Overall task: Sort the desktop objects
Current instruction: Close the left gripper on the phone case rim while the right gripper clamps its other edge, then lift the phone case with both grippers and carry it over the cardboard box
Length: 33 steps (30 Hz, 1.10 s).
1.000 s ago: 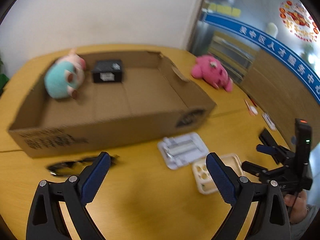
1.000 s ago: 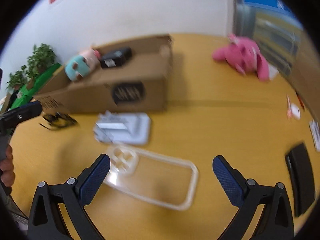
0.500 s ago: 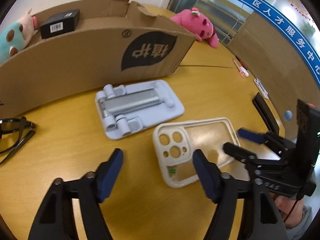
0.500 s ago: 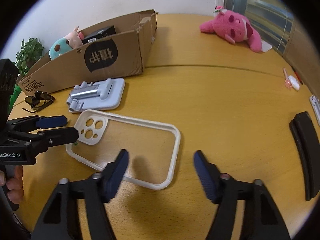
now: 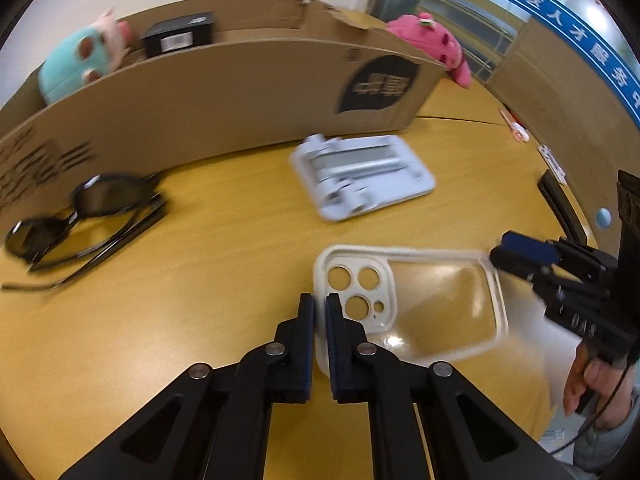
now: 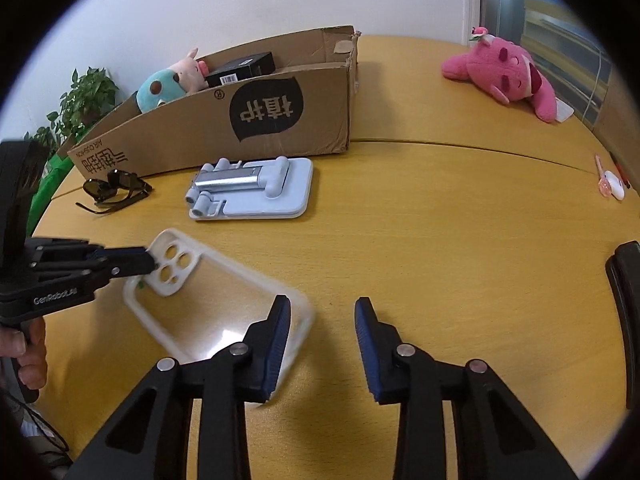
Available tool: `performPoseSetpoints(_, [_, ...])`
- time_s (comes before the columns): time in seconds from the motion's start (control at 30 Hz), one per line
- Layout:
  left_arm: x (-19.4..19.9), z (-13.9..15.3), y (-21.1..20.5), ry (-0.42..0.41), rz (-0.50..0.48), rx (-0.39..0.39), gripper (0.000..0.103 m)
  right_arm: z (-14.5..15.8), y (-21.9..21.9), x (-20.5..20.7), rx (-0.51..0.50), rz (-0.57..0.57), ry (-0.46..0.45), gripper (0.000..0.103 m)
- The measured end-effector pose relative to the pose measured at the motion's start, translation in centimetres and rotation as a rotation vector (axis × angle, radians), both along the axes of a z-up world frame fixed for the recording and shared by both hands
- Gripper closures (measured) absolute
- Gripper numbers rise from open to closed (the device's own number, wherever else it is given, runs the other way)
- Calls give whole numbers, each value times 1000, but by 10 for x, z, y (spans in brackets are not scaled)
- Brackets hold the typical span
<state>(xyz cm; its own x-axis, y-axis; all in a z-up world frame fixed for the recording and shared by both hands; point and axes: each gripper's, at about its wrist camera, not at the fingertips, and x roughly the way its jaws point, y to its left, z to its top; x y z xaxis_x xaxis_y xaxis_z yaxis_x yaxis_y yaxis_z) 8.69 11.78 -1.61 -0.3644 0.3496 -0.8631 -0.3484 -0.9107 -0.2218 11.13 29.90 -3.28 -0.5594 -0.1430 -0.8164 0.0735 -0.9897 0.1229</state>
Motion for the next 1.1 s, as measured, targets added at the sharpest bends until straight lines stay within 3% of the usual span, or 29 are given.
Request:
performPoseSetpoints(0.17, [4, 0, -22, -4, 55, 5, 99, 1, -6, -2, -67, 19, -28, 71])
performPoseSetpoints(0.4, [11, 0, -32, 3, 86, 1, 98, 2, -41, 13, -57, 89, -63, 70])
performPoseSetpoints(0.5, [14, 1, -34, 2, 83, 9, 98, -6, -58, 13, 49, 90, -69, 79])
performPoseSetpoints(0.57, [18, 1, -36, 0, 78, 16, 98, -7, -62, 11, 71, 95, -70, 91])
performPoseSetpoints(0.77, [22, 10, -48, 20, 102, 49, 98, -7, -65, 6, 36, 123, -79, 93])
performPoseSetpoints(0.97, [21, 53, -59, 134, 101, 51, 98, 34, -73, 0, 61, 132, 52, 94])
performPoseSetpoints(1.1, [5, 88, -69, 212, 94, 59, 97, 78, -78, -18, 62, 134, 162, 94])
